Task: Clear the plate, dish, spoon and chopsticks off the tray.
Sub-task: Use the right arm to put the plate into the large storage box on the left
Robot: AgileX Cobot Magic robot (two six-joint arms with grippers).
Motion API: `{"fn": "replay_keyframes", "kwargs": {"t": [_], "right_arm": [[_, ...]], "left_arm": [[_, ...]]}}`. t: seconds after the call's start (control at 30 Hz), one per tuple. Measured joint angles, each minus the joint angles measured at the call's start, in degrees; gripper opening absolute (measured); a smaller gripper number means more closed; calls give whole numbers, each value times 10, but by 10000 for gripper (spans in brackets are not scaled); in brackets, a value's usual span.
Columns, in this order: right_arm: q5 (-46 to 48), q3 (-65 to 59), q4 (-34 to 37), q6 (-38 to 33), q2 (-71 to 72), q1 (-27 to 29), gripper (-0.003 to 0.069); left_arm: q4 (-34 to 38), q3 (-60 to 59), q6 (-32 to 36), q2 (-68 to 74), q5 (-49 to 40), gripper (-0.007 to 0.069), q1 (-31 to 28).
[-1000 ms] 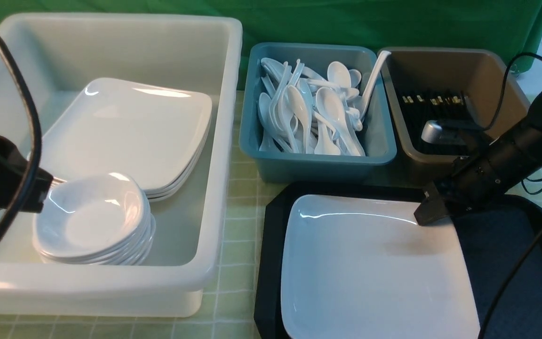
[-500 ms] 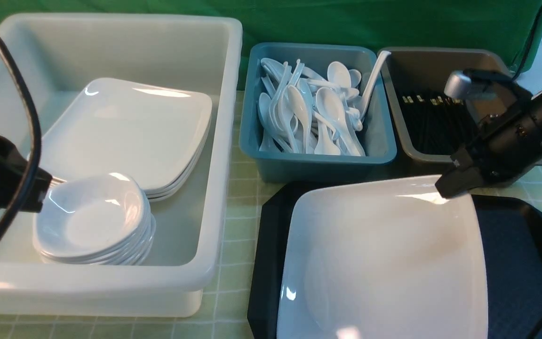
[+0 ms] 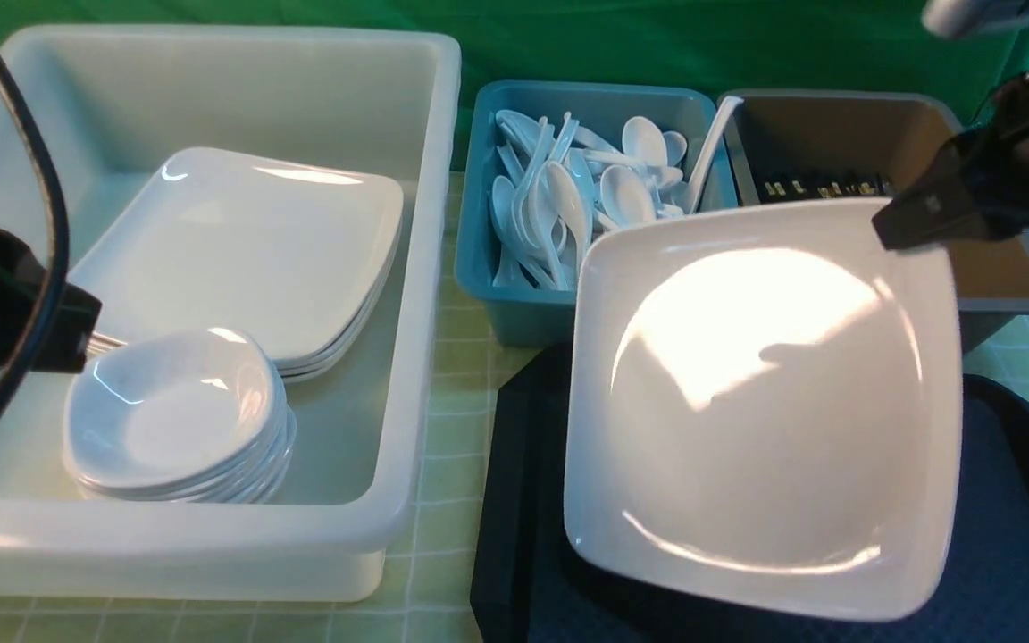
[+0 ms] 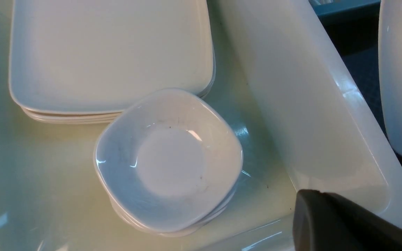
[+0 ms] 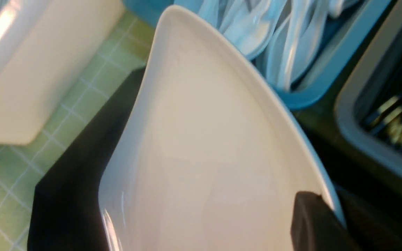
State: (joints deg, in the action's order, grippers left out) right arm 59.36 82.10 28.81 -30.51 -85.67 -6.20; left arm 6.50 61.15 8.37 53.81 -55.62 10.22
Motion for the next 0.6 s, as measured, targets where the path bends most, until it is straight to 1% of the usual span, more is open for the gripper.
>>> {"fn": "replay_keyframes", "kwargs": {"t": [0.23,0.33,0.43,0.53,0.6], "right_arm": [[0,111,7,27,3,0,31],[-18,152,30,28,-3,0,31],[-39,215,81,28,-34,-3,31],[-48,280,112,33,-80,-24,31],[-56,328,116,43,-126,-55,31]], "left_arm": [[-61,0,-61,0,7,-15,0],[-88,0,-95,0,13,-15,0],[-134,0,-153,1,37,-15,0],[-180,0,-200,6,45,-15,0],[-193,1,-220,17,45,-15,-9]]}}
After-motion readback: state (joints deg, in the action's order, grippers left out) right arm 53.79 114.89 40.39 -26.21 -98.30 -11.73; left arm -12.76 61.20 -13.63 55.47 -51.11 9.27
